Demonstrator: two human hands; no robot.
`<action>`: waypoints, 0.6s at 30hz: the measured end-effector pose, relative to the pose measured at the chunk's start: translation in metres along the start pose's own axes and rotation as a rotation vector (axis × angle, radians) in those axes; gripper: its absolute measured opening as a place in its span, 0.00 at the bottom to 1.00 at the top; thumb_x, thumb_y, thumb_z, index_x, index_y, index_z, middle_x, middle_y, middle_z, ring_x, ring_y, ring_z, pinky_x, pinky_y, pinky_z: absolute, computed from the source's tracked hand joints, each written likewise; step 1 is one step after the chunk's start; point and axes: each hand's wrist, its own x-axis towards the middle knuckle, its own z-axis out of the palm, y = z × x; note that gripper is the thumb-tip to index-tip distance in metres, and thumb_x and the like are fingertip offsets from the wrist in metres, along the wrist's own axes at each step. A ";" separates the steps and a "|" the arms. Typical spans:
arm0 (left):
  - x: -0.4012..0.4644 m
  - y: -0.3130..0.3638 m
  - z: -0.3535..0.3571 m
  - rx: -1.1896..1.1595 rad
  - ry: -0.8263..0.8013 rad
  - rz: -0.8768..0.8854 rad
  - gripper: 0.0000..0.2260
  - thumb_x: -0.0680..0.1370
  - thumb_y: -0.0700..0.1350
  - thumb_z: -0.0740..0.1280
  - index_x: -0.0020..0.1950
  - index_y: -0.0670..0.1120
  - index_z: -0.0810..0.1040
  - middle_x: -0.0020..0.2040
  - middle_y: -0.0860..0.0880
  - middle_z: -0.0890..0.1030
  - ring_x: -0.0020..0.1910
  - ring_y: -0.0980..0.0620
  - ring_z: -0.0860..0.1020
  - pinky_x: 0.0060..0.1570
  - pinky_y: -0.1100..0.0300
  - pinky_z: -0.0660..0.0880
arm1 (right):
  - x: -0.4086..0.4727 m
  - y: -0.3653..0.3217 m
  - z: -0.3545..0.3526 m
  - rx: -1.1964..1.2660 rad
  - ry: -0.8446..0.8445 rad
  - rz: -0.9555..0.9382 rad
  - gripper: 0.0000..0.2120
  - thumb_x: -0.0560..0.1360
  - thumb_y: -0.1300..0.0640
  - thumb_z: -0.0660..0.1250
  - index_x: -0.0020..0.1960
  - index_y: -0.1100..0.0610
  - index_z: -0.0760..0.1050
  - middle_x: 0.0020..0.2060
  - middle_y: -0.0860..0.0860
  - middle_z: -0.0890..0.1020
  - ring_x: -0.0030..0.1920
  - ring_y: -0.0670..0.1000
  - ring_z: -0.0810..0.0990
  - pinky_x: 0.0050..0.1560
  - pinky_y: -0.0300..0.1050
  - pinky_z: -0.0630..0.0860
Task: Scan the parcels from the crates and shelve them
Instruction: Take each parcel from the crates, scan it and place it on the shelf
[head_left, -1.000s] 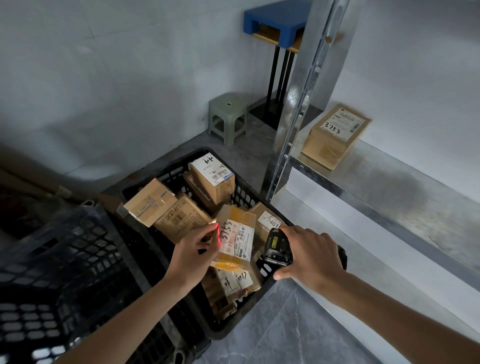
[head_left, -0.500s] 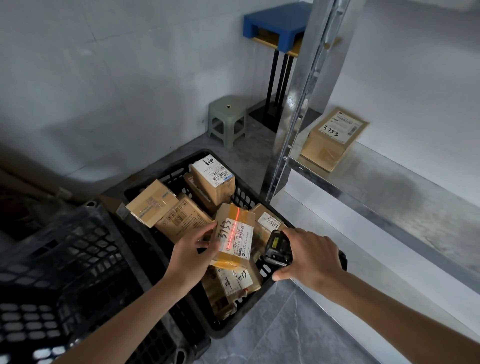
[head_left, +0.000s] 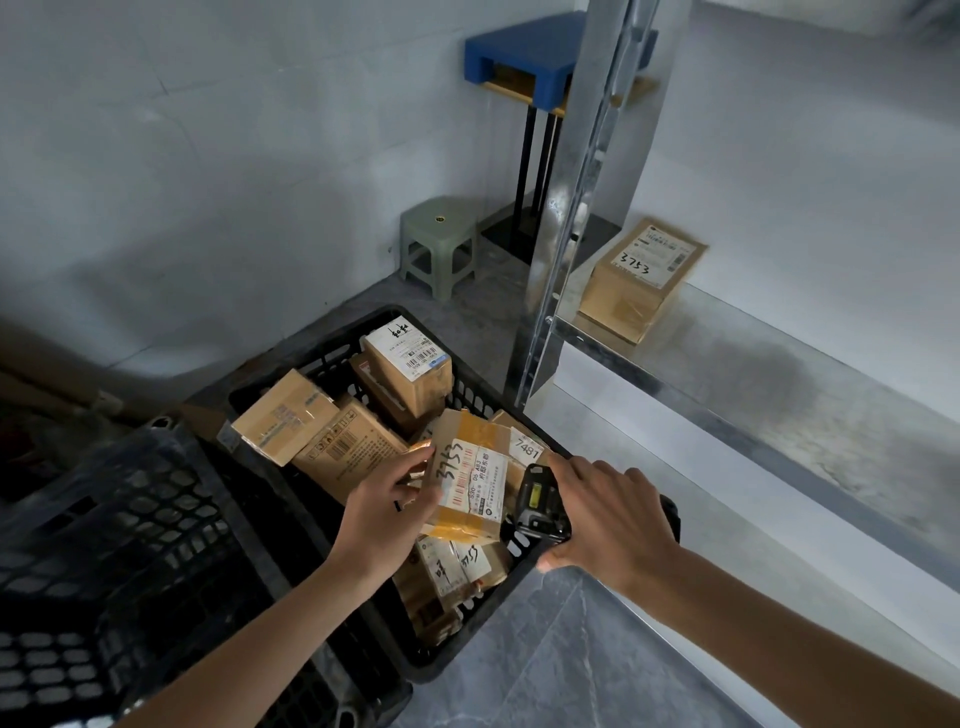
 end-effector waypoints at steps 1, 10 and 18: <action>-0.001 0.004 0.004 0.001 -0.006 0.011 0.21 0.79 0.47 0.71 0.71 0.57 0.75 0.61 0.57 0.81 0.53 0.62 0.82 0.49 0.58 0.83 | -0.002 0.002 0.001 0.019 0.018 -0.002 0.54 0.68 0.29 0.74 0.81 0.53 0.52 0.70 0.50 0.75 0.67 0.53 0.77 0.68 0.54 0.73; 0.009 0.032 0.058 -0.027 -0.061 0.030 0.20 0.77 0.51 0.73 0.68 0.57 0.77 0.54 0.58 0.84 0.49 0.61 0.83 0.53 0.57 0.81 | -0.025 0.033 0.009 0.272 0.139 0.041 0.50 0.70 0.29 0.71 0.82 0.46 0.51 0.75 0.44 0.71 0.69 0.48 0.74 0.69 0.50 0.70; 0.024 0.075 0.111 -0.178 -0.197 0.009 0.17 0.76 0.46 0.74 0.63 0.56 0.77 0.50 0.59 0.84 0.47 0.56 0.86 0.45 0.57 0.84 | -0.048 0.075 0.005 0.453 0.224 0.231 0.44 0.70 0.36 0.72 0.81 0.45 0.58 0.73 0.41 0.73 0.67 0.46 0.75 0.66 0.46 0.72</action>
